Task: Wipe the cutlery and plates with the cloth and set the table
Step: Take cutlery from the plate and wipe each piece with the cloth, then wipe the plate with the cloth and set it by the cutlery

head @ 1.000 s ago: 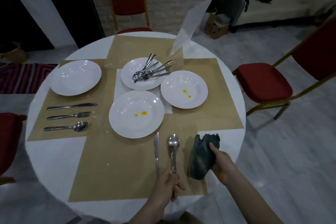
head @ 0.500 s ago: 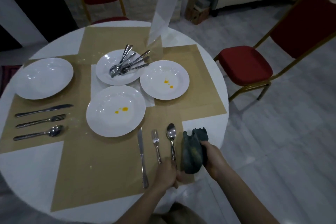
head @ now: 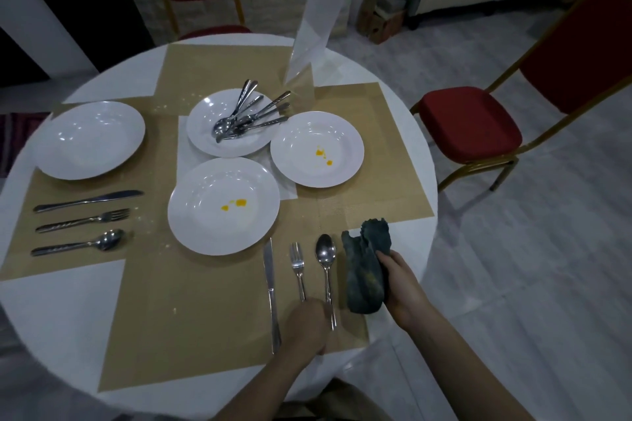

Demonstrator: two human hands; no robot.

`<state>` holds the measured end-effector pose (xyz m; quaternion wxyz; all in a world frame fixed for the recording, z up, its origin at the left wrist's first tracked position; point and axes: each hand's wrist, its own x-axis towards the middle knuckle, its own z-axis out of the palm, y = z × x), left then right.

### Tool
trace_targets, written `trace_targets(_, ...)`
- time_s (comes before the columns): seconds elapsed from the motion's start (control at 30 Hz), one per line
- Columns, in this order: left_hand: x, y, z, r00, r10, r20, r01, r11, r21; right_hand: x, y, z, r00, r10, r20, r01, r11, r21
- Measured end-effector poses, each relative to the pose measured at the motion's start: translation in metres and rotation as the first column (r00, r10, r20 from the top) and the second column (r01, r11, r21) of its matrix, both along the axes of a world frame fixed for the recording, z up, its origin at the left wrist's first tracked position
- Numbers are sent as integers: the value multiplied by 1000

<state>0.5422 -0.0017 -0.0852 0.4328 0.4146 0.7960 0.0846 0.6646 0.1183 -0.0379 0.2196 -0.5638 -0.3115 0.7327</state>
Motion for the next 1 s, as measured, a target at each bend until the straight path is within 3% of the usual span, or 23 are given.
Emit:
trace_targets(0.13, -18, -5, 7, 985, 130, 115, -148, 976, 163, -15, -1, 3, 999, 37, -15, -37, 999, 32)
trace_targets(0.27, -57, -30, 16, 918, 339, 205, -385, 883, 267, -41, -7, 7, 992, 123, -34, -122, 992, 37)
trace_targets(0.43, -124, -58, 24, 708, 665, 239, -704, 638, 312, -91, -13, 14, 976, 215, -35, -212, 975, 67)
trace_targets(0.57, -171, -68, 24, 551, 796, 251, -828, 484, 283, -135, -15, 17, 955, 294, 32, -295, 948, 120)
trace_targets(0.7, -206, -59, 17, 407, 821, 400, -913, 379, 151, -173, -14, 18, 943, 319, 94, -332, 924, 189)
trace_targets(0.8, -225, -43, 15, 315, 771, 553, -935, 351, 44, -195, -13, 20, 931, 333, 149, -360, 904, 230)
trace_targets(1.0, -242, -29, 9, 338, 668, 663, -916, 395, 70, -220, -12, 20, 846, 312, 433, -502, 740, 448)
